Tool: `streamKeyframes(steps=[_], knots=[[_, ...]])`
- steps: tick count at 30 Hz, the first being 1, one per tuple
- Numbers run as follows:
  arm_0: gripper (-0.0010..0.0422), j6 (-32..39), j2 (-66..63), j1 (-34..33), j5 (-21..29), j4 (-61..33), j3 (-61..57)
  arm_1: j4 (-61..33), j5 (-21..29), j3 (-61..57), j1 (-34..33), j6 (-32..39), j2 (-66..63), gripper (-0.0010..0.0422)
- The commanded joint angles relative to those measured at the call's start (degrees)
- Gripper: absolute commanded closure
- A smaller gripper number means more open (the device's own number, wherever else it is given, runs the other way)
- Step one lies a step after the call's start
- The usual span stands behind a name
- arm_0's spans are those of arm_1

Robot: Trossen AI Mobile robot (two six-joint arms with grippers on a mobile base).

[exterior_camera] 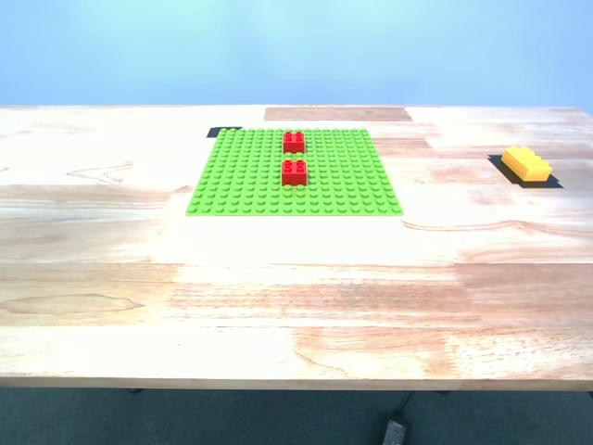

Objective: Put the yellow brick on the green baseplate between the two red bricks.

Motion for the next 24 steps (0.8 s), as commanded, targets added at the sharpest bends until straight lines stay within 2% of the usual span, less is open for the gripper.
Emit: streamKeyframes(steps=[1,6,8,11,17,19,21,24], knots=[[0.0413,-0.04,2.12,0.00,0.02,0.52,1.40,-4.98,-0.04,5.11,-0.44,-1.36,4.85,0.0413],[0.0413,-0.13,5.29,0.00,0.02,0.76,3.50,-18.25,-0.04,14.49,-2.62,-2.99,15.47,0.0404],[0.0413,-0.17,5.86,0.00,0.02,0.79,3.61,-25.24,-0.04,18.38,-3.39,-4.22,19.71,0.0380],[0.0413,-0.20,6.54,0.00,0.02,0.90,3.58,-33.16,0.00,23.12,-3.30,-5.40,25.29,0.0315],[0.0413,-0.22,5.90,0.00,0.02,1.03,3.17,-33.27,0.20,26.71,-1.90,-5.44,29.88,0.0129],[0.0412,-0.22,5.81,0.00,0.02,1.05,3.19,-32.24,1.27,27.23,-1.75,-5.38,31.45,0.0081],[0.0413,-0.22,5.81,0.00,0.02,0.92,3.13,-31.85,2.36,27.41,-1.75,-5.40,33.05,0.0054],[0.0413,-0.22,5.66,0.00,0.02,0.72,3.17,-31.43,2.99,27.21,-1.88,-5.66,35.54,0.0053]])
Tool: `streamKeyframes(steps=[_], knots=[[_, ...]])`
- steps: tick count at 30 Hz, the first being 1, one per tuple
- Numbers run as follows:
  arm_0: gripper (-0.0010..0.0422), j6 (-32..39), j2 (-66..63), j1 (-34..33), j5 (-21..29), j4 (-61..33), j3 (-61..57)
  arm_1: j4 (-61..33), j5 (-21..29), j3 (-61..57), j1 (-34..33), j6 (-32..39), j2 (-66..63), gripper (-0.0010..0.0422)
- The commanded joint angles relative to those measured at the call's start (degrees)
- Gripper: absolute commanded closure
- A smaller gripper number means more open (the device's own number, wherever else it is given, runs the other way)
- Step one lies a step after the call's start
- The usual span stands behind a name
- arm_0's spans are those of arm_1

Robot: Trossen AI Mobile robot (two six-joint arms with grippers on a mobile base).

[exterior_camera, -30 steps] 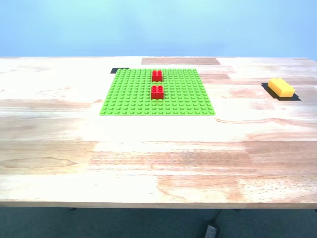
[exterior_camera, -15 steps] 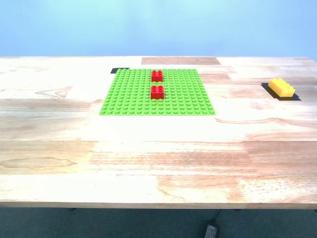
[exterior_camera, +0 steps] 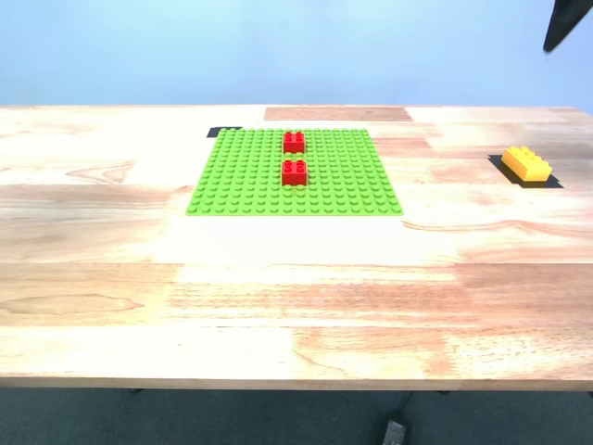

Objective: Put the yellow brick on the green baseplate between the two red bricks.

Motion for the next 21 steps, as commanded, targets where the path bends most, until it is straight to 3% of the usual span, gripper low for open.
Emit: streamKeyframes(steps=[1,21], knots=[[0.0412,-0.07,-0.17,-0.02,0.07,-0.13,0.02,0.87,0.35,-0.20,-0.09,-0.07,2.62,0.0055],[0.0413,-0.15,-0.28,-0.02,0.02,-0.04,-0.15,9.79,3.17,-4.68,2.43,0.39,15.26,0.0064]])
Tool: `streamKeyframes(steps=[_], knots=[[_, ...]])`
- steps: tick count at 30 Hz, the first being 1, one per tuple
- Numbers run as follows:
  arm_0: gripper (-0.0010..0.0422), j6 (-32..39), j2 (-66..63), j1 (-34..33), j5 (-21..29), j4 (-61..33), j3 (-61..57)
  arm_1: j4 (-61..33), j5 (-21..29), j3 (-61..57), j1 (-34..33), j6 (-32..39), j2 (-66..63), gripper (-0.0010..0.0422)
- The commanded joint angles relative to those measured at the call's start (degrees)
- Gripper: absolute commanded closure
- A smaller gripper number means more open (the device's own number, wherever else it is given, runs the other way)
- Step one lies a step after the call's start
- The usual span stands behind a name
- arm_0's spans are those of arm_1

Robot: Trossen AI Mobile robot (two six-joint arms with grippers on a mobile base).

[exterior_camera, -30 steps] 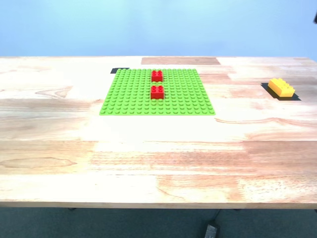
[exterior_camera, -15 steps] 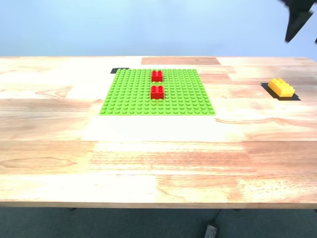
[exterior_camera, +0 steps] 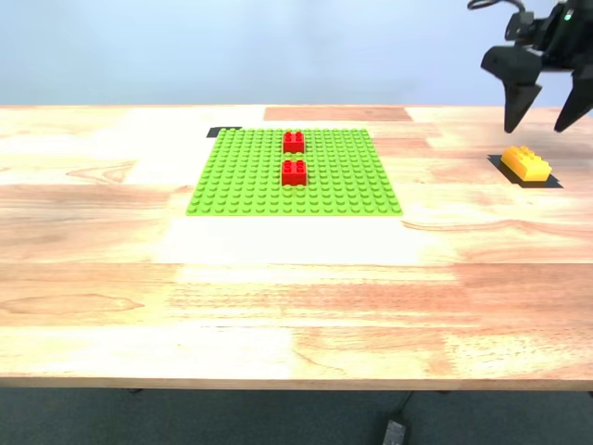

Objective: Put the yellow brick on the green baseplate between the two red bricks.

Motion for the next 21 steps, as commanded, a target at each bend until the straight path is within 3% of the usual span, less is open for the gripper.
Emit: streamKeyframes(steps=[1,21], knots=[[0.0413,0.02,-0.02,0.00,0.00,-0.07,0.00,3.58,-0.22,-3.19,-0.17,0.35,-0.20,0.0064],[0.0412,0.04,-1.11,0.00,0.02,0.04,0.00,13.55,-0.31,-10.69,-0.79,1.33,1.42,0.0111]])
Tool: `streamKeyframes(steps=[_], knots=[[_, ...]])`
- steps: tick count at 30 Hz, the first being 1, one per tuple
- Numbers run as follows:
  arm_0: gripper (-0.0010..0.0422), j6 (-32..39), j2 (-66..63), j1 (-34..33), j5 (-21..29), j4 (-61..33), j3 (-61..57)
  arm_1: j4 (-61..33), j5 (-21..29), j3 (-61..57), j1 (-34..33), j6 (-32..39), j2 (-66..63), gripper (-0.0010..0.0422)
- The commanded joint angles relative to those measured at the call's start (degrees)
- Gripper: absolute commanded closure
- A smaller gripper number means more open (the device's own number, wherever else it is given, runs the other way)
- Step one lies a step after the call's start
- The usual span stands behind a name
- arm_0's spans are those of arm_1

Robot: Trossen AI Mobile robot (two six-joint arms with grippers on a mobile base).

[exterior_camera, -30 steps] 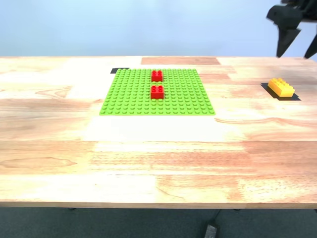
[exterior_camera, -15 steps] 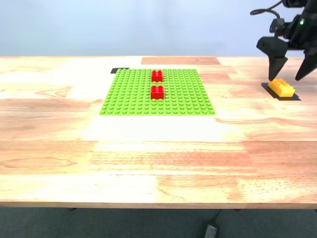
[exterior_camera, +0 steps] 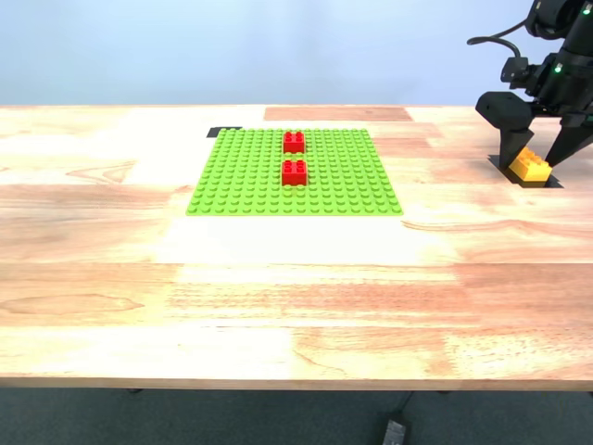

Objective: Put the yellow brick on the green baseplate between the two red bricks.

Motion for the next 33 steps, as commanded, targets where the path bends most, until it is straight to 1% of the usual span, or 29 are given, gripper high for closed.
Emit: streamKeyframes(steps=[1,4,8,17,18,22,26,27,29,32,33], knots=[[0.0412,0.02,-0.22,0.00,0.00,0.02,0.02,0.11,0.15,-0.07,0.11,0.83,0.66,0.0117],[0.0412,0.02,-0.42,0.00,0.00,0.00,0.02,0.87,0.15,-0.15,0.37,1.25,0.22,0.0148],[0.0413,0.02,-0.55,0.00,0.02,-0.02,0.00,1.44,0.13,-0.13,0.50,1.18,-0.39,0.0213],[0.0412,0.00,-0.68,0.00,0.02,-0.11,0.00,1.49,-0.13,-0.24,0.50,1.01,-0.55,0.0410],[0.0413,0.00,-0.68,0.00,0.02,-0.11,0.00,1.66,-0.13,-0.26,0.50,0.74,-0.55,0.0417],[0.0413,0.00,-0.68,0.00,0.02,-0.13,0.00,1.38,-0.13,0.42,0.50,0.00,-0.81,0.0387],[0.0412,0.00,-0.76,0.00,0.00,0.02,0.00,0.72,-0.33,1.81,0.66,-2.29,-3.52,0.0386],[0.0412,0.00,-0.76,0.00,0.00,0.00,0.00,0.55,-1.14,2.25,0.83,-2.51,-4.68,0.0386],[0.0412,0.00,-0.76,0.00,0.00,0.00,0.00,-0.13,-4.98,3.26,1.01,-5.01,-7.19,0.0386],[0.0412,0.04,-0.76,0.02,0.00,0.00,0.00,-2.16,-12.35,5.38,2.71,-8.79,-11.23,0.0386],[0.0412,0.04,-0.76,0.02,0.00,0.00,0.00,-3.13,-13.70,6.03,3.61,-10.56,-12.68,0.0386]])
